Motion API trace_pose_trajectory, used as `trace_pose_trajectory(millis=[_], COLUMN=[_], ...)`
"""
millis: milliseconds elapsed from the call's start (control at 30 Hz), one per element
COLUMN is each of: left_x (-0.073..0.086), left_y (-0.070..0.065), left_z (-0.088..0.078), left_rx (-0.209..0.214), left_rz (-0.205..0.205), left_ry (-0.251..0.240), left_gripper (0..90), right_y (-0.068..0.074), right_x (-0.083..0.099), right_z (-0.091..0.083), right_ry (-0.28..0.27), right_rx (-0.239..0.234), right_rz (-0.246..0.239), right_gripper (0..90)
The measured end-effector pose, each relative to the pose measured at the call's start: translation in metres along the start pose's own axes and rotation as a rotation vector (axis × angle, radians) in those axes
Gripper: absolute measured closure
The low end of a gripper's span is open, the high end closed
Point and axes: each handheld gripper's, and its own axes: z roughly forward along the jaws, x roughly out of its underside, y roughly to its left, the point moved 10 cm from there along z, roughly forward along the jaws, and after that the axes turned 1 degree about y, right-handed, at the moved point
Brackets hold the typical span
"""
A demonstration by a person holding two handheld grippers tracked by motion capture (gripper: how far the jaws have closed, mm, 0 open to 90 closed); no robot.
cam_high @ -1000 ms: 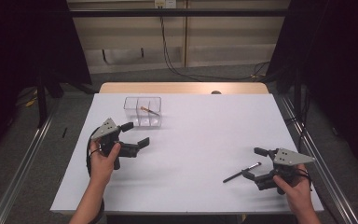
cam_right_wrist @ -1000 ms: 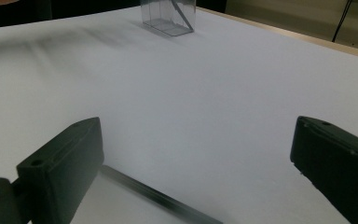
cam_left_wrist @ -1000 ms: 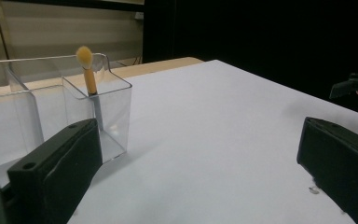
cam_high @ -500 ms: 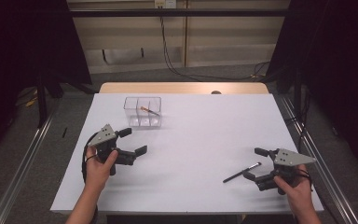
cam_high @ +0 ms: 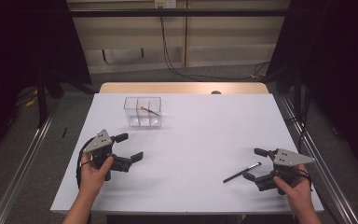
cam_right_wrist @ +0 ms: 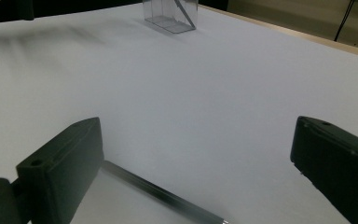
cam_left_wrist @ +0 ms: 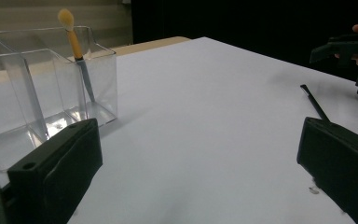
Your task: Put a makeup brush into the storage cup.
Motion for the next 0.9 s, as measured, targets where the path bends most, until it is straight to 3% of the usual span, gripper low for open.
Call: trace_pose_trajectory(millis=[900], left_x=[0.012], left_y=[0.001], left_z=[-0.036], left_rx=[-0.041], left_rz=[0.001], left_ry=[-0.028], left_gripper=[0.0], right_y=[0.001], right_x=[-0.003], right_z=[0.013], right_ry=[0.008], right_rx=[-0.03], right_rz=[-0.006], right_gripper=[2.3])
